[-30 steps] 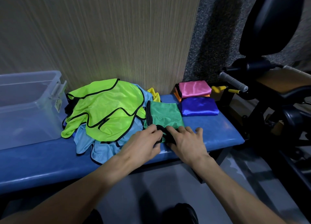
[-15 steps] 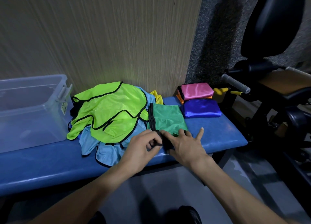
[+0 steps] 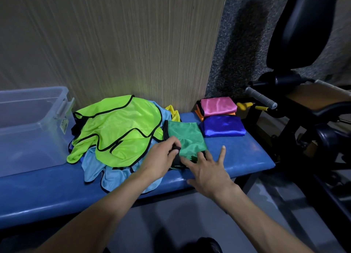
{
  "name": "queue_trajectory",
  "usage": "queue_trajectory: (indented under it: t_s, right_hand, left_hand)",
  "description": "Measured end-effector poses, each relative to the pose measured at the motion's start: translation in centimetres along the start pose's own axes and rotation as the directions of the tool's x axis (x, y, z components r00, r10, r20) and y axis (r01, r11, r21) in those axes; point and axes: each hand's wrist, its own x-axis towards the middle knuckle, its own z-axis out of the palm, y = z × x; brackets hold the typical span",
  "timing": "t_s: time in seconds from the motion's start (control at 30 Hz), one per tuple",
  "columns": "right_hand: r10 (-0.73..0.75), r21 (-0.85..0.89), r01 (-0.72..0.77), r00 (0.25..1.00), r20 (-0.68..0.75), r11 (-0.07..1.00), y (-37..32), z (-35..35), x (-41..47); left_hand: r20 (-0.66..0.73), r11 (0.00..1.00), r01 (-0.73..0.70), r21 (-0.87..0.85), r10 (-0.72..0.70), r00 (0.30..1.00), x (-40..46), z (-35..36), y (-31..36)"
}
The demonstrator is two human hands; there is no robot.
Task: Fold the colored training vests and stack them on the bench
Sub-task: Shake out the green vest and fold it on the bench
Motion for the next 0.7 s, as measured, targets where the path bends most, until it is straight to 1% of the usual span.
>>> queue_trajectory:
  t_s: [0.07, 0.13, 0.2, 0.3, 0.4, 0.43, 0.5, 0.57, 0.6, 0.63, 0.7]
  right_hand:
    - [-0.006, 0.056, 0.007, 1.000, -0.020, 0.998, 1.1, -0.2, 0.1]
    - [-0.027, 0.102, 0.030, 0.999, -0.024, 0.994, 2.6, -0.4, 0.3]
    - [-0.063, 0.139, 0.066, 0.998, -0.025, 0.988, 4.2, -0.5, 0.5]
    - [-0.105, 0.203, 0.110, 0.994, -0.035, 0.973, 5.9, -0.2, 1.1]
    - [-0.134, 0.282, 0.149, 0.988, -0.072, 0.948, 7.1, 0.6, 1.8]
    - [-0.138, 0.311, 0.159, 0.986, -0.090, 0.937, 7.5, 0.9, 2.0]
    - [-0.139, 0.365, 0.172, 0.983, -0.116, 0.915, 8.2, 1.4, 2.4]
    - [-0.145, 0.388, 0.186, 0.980, -0.133, 0.903, 8.5, 1.7, 2.6]
    - [-0.147, 0.390, 0.194, 0.978, -0.147, 0.900, 8.4, 1.8, 2.7]
    - [-0.144, 0.391, 0.199, 0.976, -0.165, 0.899, 8.3, 1.8, 2.8]
    - [-0.126, 0.389, 0.194, 0.973, -0.194, 0.900, 7.9, 1.9, 2.9]
  left_hand:
    - [0.012, 0.996, 0.085, 0.006, -0.086, 0.996, 1.0, 0.3, -0.4]
    - [0.037, 0.992, 0.117, 0.038, -0.118, 0.992, 1.6, 0.6, -0.7]
    - [0.032, 0.992, 0.105, 0.066, -0.107, 0.994, 1.9, 0.8, -1.0]
    - [0.005, 0.994, 0.094, 0.063, -0.094, 0.996, 2.0, 1.0, -1.6]
    - [0.026, 0.992, 0.058, 0.115, -0.062, 0.998, 2.0, 0.9, -2.0]
    - [0.061, 0.992, 0.039, 0.120, -0.046, 0.997, 1.9, 0.6, -2.2]
    - [0.209, 0.992, 0.002, 0.128, -0.029, 0.977, 1.7, -0.5, -2.4]
    - [0.379, 0.976, -0.056, 0.211, -0.029, 0.925, 1.4, -1.7, -2.8]
    - [0.416, 0.958, -0.103, 0.268, -0.019, 0.909, 1.2, -2.0, -3.0]
    - [0.413, 0.944, -0.142, 0.298, 0.007, 0.911, 1.1, -2.2, -3.3]
    - [0.353, 0.952, -0.148, 0.267, 0.046, 0.934, 1.0, -1.8, -3.7]
